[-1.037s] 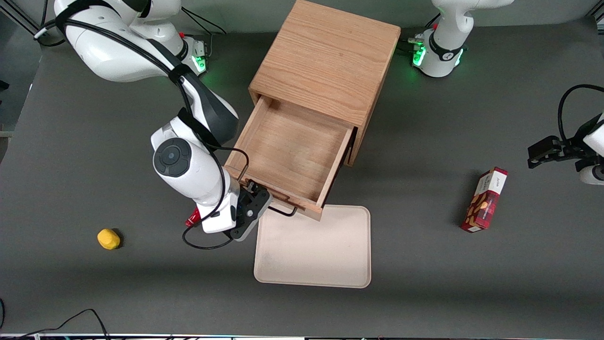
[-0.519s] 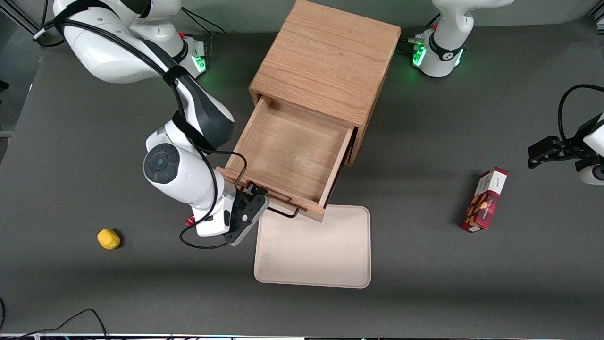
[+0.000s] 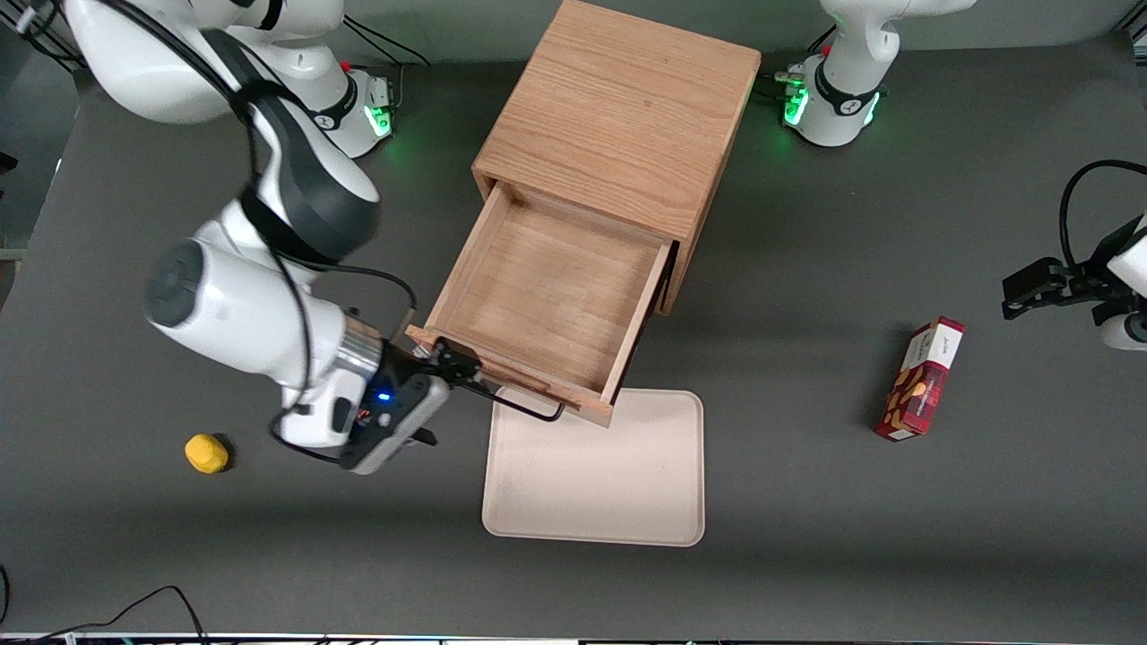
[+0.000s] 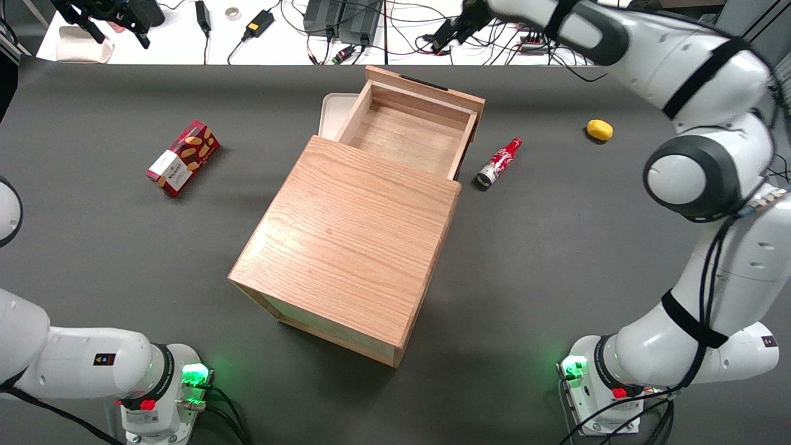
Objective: Open upper drawer
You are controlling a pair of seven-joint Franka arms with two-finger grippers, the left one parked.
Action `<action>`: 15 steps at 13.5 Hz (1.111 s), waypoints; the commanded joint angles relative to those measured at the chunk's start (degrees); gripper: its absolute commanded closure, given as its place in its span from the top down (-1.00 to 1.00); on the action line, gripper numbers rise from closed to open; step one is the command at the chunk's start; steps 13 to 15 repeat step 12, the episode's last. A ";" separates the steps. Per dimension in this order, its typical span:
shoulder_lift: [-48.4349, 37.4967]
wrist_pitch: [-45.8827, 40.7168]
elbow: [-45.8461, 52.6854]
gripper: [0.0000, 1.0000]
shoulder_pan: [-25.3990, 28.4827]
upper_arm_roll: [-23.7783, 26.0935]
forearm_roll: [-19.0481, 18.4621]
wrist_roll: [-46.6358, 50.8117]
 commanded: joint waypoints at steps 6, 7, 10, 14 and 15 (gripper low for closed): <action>-29.44 -16.10 -23.78 1.00 -12.46 -11.36 0.47 13.17; -31.91 -16.11 -26.86 1.00 -13.69 -11.36 -2.24 16.68; -35.98 -19.96 -29.88 1.00 -14.76 -11.36 -3.41 19.53; -35.81 -19.97 -29.62 1.00 -14.76 -11.36 -3.41 19.62; -35.81 -19.97 -29.62 1.00 -14.76 -11.36 -3.41 19.62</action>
